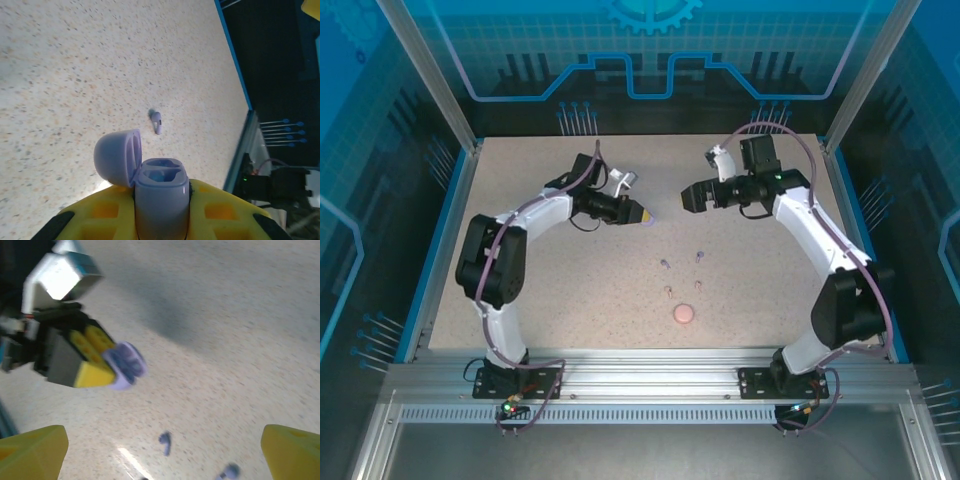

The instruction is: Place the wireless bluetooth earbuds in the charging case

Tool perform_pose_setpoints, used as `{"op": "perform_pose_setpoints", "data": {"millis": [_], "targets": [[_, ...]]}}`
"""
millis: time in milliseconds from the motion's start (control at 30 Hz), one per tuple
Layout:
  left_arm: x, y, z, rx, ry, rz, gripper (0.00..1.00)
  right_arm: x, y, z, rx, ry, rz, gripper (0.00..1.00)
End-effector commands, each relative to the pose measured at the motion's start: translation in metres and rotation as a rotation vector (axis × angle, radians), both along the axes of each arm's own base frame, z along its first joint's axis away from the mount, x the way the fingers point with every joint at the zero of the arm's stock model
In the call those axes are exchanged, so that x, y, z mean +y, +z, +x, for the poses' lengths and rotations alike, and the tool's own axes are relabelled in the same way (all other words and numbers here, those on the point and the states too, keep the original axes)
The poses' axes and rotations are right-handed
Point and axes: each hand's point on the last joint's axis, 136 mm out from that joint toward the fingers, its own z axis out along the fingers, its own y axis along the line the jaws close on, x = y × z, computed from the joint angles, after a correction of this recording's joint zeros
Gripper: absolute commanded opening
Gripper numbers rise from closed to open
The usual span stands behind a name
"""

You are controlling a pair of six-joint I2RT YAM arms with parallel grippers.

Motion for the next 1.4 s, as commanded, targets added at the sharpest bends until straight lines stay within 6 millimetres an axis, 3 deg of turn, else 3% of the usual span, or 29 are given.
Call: {"op": "perform_pose_setpoints", "data": {"millis": [0,133,267,500,767,1100,1367], "targets": [[0.011,0.025,0.02,-0.223,0.118,-0.006,0.0,-0.033,-0.017,-0.002,0.024,-0.198,-0.138,1.0],[0.029,0.036,0.016,-0.465,0.236,0.011,0.0,-0.055,-0.021,-0.009,0.048,-0.319,-0.198,1.0],[0.044,0.05,0.009,-0.63,0.317,0.025,0.0,-0.064,-0.033,-0.018,0.104,-0.384,-0.21,1.0],[0.047,0.066,0.0,-0.797,0.351,0.043,0.0,-0.042,-0.061,-0.043,0.184,-0.328,-0.141,0.99],[0.037,0.077,-0.006,-0.916,0.352,-0.009,0.0,-0.008,-0.085,-0.071,0.251,-0.228,-0.187,0.9],[0.033,0.09,-0.004,-1.04,0.372,-0.103,0.0,0.016,-0.104,-0.073,0.301,-0.203,-0.26,0.83],[0.048,0.127,0.008,-1.152,0.502,-0.125,0.0,0.042,-0.136,-0.069,0.362,-0.217,-0.347,0.79]]}}
